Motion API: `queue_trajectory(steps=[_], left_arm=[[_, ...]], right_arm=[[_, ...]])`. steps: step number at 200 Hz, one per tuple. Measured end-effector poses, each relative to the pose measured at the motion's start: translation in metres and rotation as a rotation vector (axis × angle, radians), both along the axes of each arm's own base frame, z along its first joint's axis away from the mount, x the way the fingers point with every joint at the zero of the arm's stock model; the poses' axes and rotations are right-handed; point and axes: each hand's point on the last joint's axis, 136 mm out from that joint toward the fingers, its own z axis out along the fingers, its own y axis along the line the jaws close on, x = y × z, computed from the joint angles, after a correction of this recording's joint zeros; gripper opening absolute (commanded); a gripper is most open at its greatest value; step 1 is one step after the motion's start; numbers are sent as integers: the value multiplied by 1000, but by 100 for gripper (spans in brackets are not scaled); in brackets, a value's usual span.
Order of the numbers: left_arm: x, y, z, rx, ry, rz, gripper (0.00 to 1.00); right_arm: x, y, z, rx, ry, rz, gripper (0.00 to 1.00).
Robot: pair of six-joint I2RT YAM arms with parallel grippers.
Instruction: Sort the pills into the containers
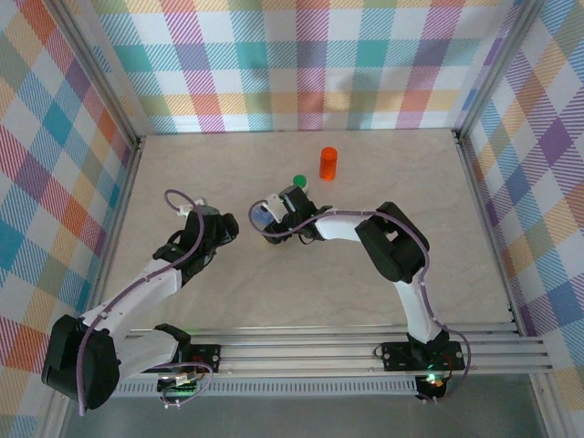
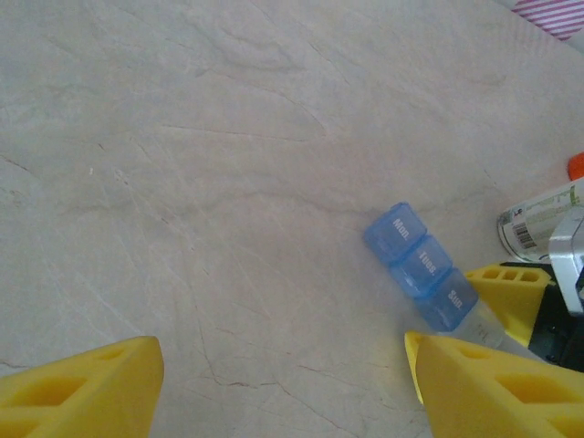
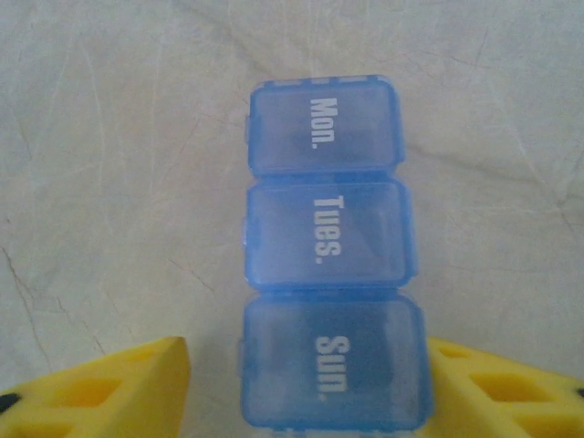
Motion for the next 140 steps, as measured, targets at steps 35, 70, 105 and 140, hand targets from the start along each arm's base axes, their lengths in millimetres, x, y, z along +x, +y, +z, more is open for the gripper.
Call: queue_trajectory(steps=[35, 70, 105, 140], left_arm=[[-1, 1, 1, 2, -2, 3, 74], [-2, 3, 3, 8, -8, 7, 74], [-1, 4, 3, 19, -9, 7, 74], [0, 3, 2, 18, -9, 6, 74]], right_arm=[[-3, -3, -3, 2, -30, 13, 47], [-26, -20, -1, -57, -17, 73, 43], [-49, -44, 9, -155, 10, 186, 41], [-50, -93, 25, -220, 19, 198, 42]])
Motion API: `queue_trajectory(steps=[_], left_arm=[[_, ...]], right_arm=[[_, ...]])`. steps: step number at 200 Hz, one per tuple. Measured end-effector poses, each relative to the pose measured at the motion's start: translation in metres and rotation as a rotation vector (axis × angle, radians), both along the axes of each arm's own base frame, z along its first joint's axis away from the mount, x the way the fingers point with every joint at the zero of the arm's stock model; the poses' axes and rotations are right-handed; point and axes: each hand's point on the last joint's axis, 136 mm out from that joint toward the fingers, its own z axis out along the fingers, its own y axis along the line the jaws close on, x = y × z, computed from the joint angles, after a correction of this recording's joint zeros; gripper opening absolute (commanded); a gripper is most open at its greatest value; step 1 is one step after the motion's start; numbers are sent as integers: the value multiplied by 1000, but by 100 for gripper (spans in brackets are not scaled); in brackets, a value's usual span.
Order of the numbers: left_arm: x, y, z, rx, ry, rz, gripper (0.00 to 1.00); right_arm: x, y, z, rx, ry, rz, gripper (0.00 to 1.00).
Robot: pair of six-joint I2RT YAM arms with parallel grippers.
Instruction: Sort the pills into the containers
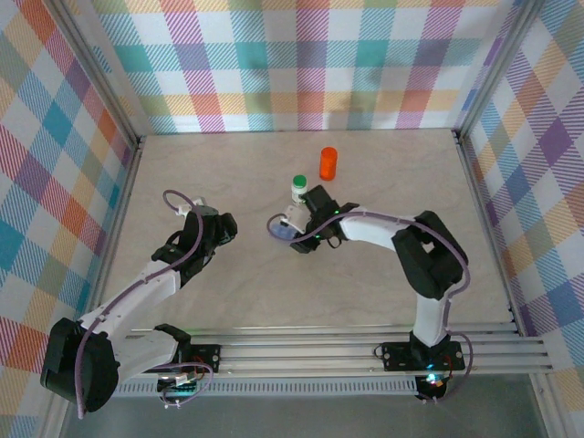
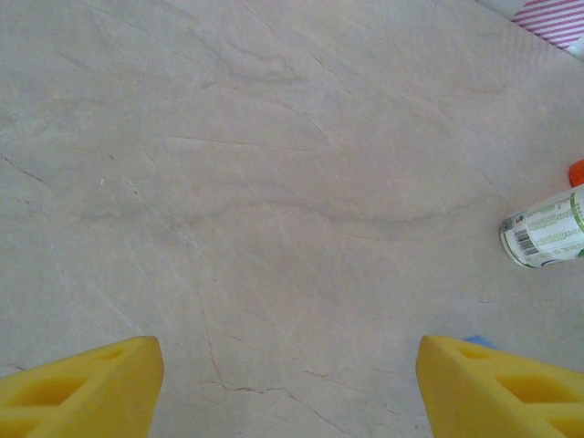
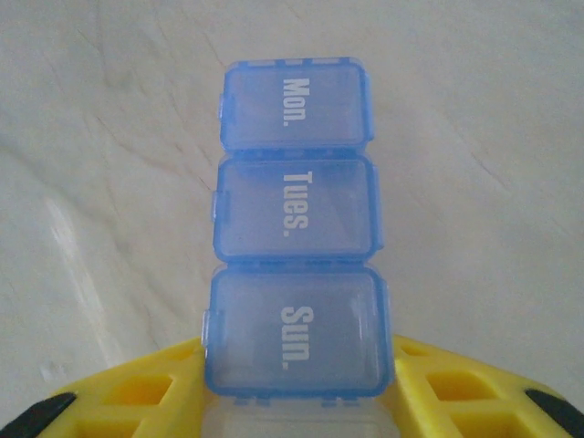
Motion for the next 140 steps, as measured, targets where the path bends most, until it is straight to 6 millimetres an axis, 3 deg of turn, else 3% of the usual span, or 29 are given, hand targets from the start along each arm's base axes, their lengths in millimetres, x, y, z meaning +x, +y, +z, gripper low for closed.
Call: queue_trajectory(steps=[21, 52, 83, 95, 103, 140], left_arm=[[1, -1, -4, 2, 10, -3, 73], [3, -4, -13, 4, 37, -14, 73], [9, -13, -21, -2, 60, -49, 73], [12, -18, -23, -6, 64, -67, 73], [14, -21, -24, -8, 65, -84, 73], [20, -38, -24, -6, 56, -163, 73]], right_arm=[[10, -27, 5, -37, 5, -18, 44], [20, -57, -6, -103, 59, -37, 45], [10, -64, -15, -122, 89, 5, 57], [5, -66, -19, -132, 99, 17, 75], [4, -68, -21, -139, 103, 26, 81], [11, -70, -16, -117, 96, -20, 80]])
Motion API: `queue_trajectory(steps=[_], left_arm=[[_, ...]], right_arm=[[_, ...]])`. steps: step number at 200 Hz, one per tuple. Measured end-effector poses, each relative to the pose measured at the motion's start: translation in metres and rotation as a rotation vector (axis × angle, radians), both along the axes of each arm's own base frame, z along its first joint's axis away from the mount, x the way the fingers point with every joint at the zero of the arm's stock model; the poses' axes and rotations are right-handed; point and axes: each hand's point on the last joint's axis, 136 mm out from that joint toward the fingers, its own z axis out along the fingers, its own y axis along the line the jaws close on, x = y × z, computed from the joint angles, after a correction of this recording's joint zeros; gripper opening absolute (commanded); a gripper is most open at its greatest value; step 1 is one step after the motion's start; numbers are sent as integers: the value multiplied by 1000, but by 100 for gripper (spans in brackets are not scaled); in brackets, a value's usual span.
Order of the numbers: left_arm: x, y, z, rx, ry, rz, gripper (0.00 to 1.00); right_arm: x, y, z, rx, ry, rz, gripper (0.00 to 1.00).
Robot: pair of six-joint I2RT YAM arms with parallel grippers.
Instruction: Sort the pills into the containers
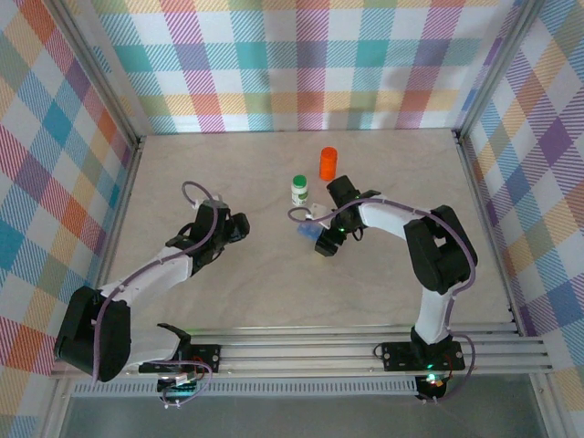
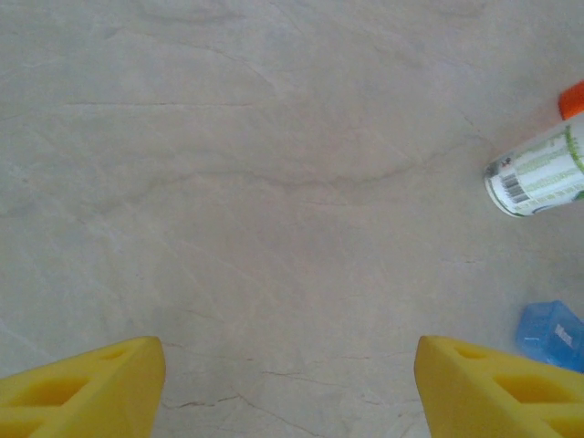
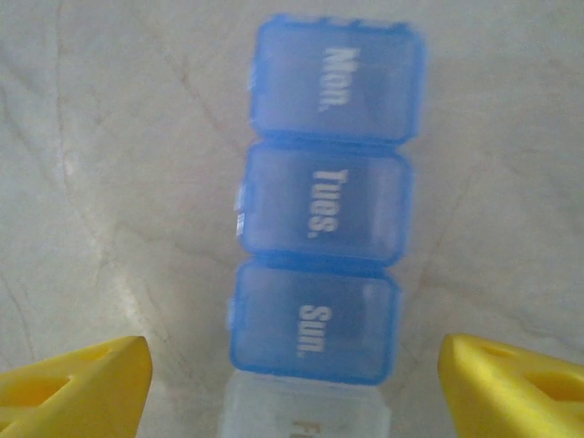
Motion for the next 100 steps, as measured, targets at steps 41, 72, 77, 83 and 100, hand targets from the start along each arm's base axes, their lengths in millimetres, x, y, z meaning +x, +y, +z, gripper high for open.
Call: queue_trajectory(steps=[41, 72, 77, 83, 100], left_arm=[[6, -11, 13, 12, -53, -46, 73], [7, -7, 14, 29, -61, -25, 73], [7, -7, 15, 32, -63, -22, 73], [7, -6, 15, 35, -64, -19, 73], [7, -5, 15, 38, -65, -12, 72]], right_arm=[[28, -5, 71, 153, -119, -312, 78], [40, -22, 105, 273, -79, -723, 71], [39, -25, 106, 292, -59, -786, 70], [35, -29, 104, 310, -36, -849, 68], [18, -38, 90, 333, 46, -998, 66]])
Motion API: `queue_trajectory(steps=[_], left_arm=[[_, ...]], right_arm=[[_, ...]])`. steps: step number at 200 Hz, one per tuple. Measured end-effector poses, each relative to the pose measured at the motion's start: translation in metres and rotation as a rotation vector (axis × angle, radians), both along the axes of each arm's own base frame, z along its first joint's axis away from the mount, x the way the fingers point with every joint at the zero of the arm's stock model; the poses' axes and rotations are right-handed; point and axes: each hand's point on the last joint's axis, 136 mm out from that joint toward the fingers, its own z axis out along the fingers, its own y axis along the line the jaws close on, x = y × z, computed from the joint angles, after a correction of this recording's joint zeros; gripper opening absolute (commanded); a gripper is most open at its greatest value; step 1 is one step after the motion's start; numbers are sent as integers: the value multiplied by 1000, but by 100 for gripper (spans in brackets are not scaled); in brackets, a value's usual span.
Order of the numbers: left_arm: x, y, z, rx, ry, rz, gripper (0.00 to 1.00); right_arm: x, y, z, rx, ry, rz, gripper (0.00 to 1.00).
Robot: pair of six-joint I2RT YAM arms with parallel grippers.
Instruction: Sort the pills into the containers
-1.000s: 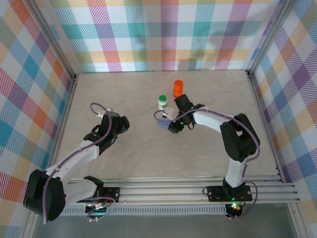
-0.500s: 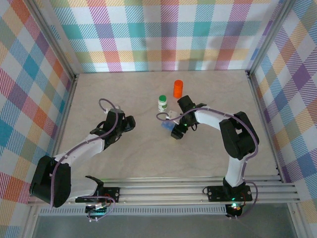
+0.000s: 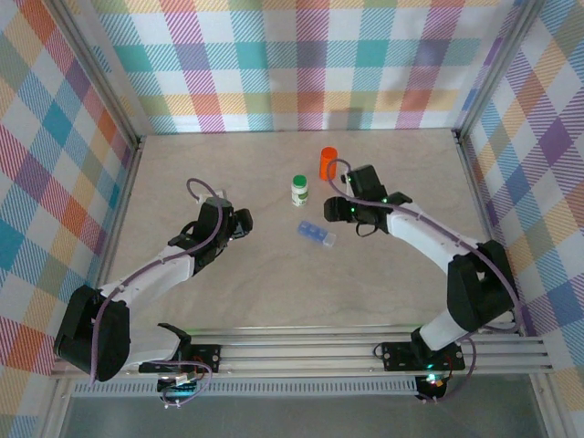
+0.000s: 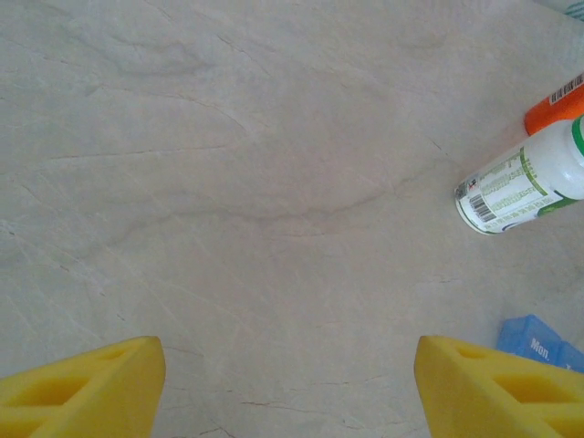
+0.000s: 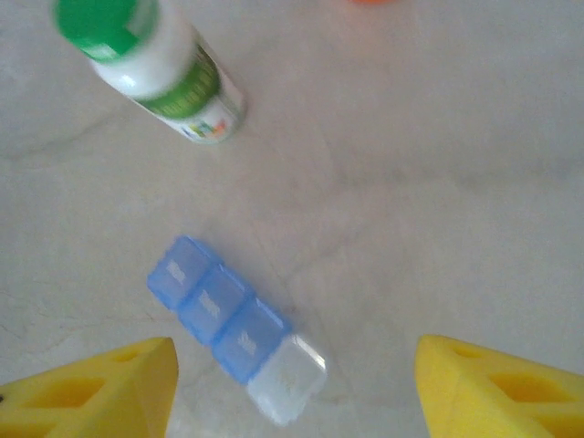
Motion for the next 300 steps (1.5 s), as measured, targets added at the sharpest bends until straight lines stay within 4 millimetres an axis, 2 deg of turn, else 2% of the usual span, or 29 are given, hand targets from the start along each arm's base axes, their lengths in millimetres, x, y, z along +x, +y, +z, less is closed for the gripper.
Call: queue_trajectory(steps=[27, 53, 108, 189, 215, 254, 300], left_arm=[[0, 1, 0, 4, 0, 4, 73], [0, 1, 2, 6, -6, 6, 73], [-1, 0, 2, 8, -5, 3, 73], [-2, 1, 4, 11, -8, 3, 73], [-2, 1, 4, 11, -7, 3, 73], [-2, 1, 2, 19, -4, -2, 73], [1, -3, 4, 55, -10, -46, 73]], right_arm=[[-27, -5, -32, 60, 122, -142, 64], [-37, -1, -50, 121, 187, -219, 61], [-25, 14, -65, 212, 202, -285, 56], [-26, 20, -89, 206, 250, -290, 47], [-25, 20, -93, 187, 254, -276, 40], [-9, 30, -90, 135, 218, -178, 37], [16, 44, -89, 43, 192, 58, 36]])
